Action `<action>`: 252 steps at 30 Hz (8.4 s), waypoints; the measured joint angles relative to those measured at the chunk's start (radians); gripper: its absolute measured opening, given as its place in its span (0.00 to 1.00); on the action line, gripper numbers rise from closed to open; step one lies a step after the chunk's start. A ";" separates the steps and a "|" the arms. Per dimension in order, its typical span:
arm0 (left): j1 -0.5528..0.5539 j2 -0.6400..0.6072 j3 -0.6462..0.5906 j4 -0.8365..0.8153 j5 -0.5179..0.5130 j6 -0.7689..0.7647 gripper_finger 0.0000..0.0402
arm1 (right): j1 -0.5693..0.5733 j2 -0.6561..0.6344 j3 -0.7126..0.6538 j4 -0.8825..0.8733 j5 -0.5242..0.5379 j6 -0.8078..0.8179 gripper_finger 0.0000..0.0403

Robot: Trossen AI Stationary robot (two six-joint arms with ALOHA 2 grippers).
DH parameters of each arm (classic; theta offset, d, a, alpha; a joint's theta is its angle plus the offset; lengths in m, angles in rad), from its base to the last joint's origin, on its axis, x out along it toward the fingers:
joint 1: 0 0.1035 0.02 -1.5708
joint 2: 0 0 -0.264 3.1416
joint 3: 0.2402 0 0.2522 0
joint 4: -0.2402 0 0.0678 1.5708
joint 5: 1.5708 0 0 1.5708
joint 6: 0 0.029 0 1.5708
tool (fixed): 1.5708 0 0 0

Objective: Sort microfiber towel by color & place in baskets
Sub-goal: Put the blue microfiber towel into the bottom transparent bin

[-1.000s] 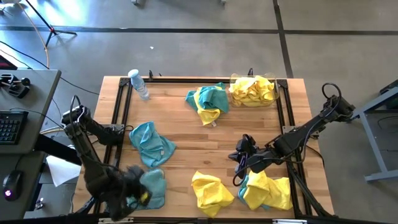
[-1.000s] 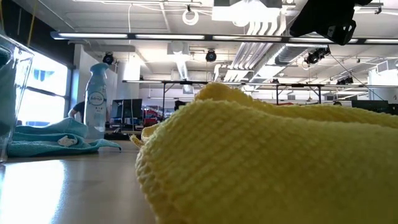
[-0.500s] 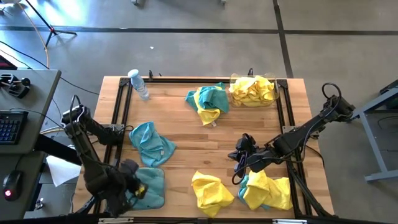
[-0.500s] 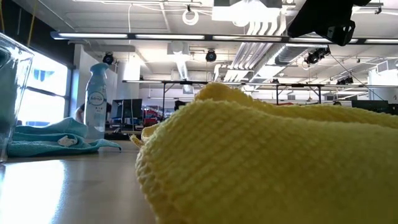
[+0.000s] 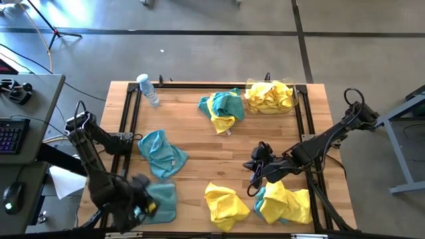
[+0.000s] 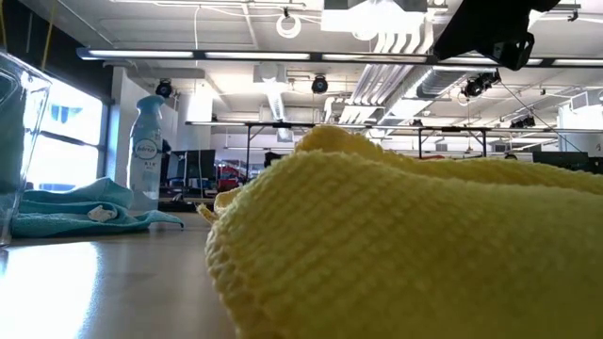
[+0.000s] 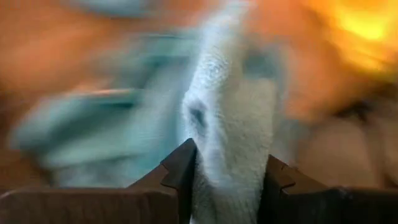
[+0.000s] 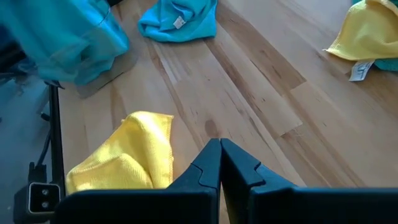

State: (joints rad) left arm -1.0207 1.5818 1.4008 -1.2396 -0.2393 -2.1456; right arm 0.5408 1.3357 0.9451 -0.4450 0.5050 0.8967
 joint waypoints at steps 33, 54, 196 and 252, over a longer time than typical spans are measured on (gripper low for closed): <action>0.028 0.003 -0.001 0.102 -0.069 0.079 0.40 | -0.011 0.000 0.000 -0.006 -0.003 -0.007 0.00; -0.001 0.002 -0.001 -0.143 0.338 -0.118 0.57 | -0.011 0.000 0.000 -0.006 0.001 -0.034 0.00; 0.922 -0.588 -0.439 0.298 -0.376 1.284 0.57 | -1.055 0.306 0.452 -0.087 -0.550 -0.976 0.31; 0.637 -0.584 -0.438 0.547 -0.215 1.259 0.57 | -0.658 0.349 0.788 -0.460 -0.335 -0.789 0.00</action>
State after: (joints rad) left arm -0.3839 0.9981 0.9627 -0.6931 -0.4541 -0.8868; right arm -0.1175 1.6844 1.7332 -0.9054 0.1697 0.1075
